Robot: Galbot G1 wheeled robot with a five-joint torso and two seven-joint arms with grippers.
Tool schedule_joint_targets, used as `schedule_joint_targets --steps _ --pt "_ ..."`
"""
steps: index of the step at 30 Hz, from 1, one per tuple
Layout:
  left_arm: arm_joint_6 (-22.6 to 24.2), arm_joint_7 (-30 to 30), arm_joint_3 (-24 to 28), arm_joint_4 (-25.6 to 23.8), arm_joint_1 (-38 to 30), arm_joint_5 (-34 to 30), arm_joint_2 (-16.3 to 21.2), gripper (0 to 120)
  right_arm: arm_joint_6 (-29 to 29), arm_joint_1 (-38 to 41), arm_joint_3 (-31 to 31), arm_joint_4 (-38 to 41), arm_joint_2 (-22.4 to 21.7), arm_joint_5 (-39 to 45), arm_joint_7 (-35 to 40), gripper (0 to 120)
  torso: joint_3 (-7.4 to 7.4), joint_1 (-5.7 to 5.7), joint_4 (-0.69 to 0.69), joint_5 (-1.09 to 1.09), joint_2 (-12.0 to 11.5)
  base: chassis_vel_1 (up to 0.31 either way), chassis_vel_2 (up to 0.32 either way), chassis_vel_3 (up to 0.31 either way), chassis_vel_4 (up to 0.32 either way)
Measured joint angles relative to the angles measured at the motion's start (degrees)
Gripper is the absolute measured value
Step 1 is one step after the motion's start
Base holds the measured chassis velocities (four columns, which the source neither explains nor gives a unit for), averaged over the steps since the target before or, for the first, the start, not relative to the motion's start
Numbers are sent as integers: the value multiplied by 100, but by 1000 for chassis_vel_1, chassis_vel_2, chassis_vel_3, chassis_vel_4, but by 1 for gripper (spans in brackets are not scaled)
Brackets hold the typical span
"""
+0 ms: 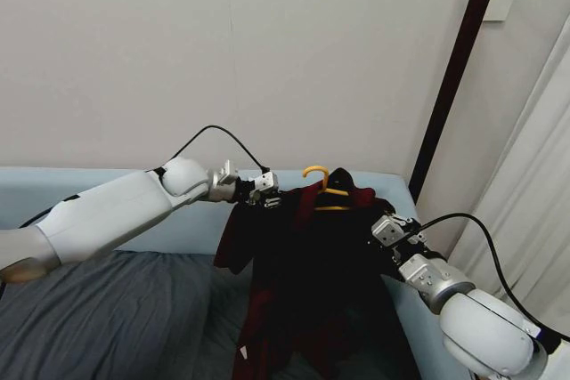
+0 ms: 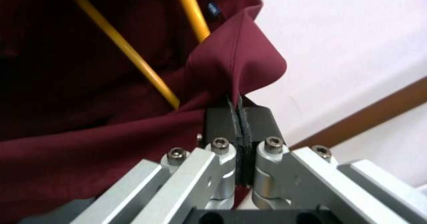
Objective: Pick up the clothes from the sofa and hang them on the clothes hanger.
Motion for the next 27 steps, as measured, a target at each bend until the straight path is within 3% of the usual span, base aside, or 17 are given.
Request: schedule_joint_targets --steps 11,18,22,27 --pt "78 23 150 117 -141 -383 -240 2 23 86 -173 0 78 -420 -216 0 0 0 3 -2 0 0 0 0 0" --pt "30 40 64 164 -1 -415 -275 2 413 96 -227 72 160 -367 -306 0 0 0 2 -3 0 0 0 0 0" --pt "-36 56 -18 125 122 -417 -206 2 913 83 -241 0 202 -215 -278 0 0 0 3 -4 0 0 0 0 0" --pt "-94 84 -187 52 241 -419 -76 2 986 -83 -203 70 112 -74 -420 20 0 0 3 -4 0 0 0 0 0"
